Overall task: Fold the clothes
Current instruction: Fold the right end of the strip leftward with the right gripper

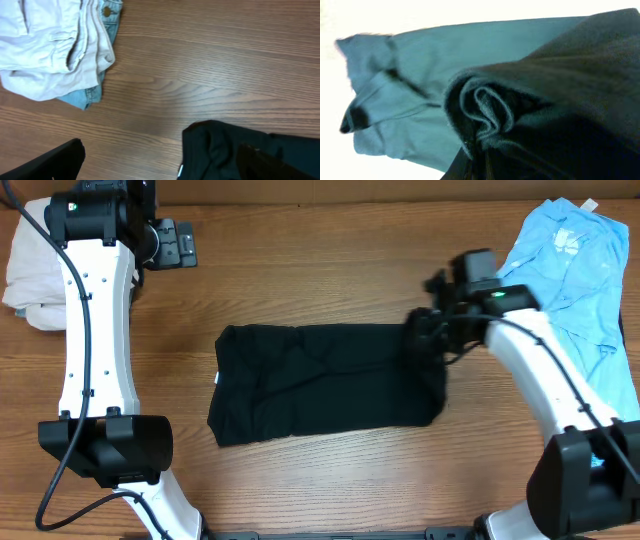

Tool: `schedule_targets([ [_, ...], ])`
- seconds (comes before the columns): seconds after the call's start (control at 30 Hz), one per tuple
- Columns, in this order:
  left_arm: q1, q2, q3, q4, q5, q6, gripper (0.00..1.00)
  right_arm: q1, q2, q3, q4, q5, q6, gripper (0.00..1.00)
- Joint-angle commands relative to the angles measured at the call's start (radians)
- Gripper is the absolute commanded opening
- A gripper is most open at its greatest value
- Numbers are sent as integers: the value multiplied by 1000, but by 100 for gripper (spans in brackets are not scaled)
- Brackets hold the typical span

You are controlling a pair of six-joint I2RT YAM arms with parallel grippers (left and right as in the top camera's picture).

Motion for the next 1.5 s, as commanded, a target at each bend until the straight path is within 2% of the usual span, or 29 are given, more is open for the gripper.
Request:
schedule_targets([
  [0.0, 0, -11, 22, 12, 42, -10, 100, 101, 18, 21, 44, 9, 102, 4],
  [0.17, 0, -10, 22, 22, 43, -10, 100, 221, 47, 21, 119, 56, 179, 4],
  [0.2, 0, -10, 22, 21, 45, -10, 100, 241, 55, 21, 132, 71, 195, 11],
  [0.27, 0, -10, 21, 21, 47, -10, 100, 267, 64, 21, 154, 74, 202, 41],
  [0.33, 0, -10, 21, 20, 47, -10, 100, 289, 68, 21, 167, 62, 204, 57],
  [0.4, 0, -10, 20, 14, 47, -9, 100, 296, 67, 23, 168, 34, 200, 63],
  [0.57, 0, -10, -1, -28, 118, 29, 100, 269, 37, 78, 89, 5, 195, 66],
  [0.67, -1, -10, -51, -51, 167, 37, 100, 220, 5, 131, -12, 58, 166, 68],
  [0.8, -1, -10, -176, -60, 199, 55, 100, 155, -12, 151, -108, 128, 119, 70],
  [0.9, -1, -10, -291, -44, 199, 66, 100, 134, 5, 130, -130, 135, 66, 68],
  [1.13, 0, -10, -414, 2, 198, 66, 100, 153, 48, -17, -2, 150, 28, 55],
  [1.47, 0, -10, -414, 39, 202, 65, 100, 193, 112, -176, 194, 66, -66, 55],
])
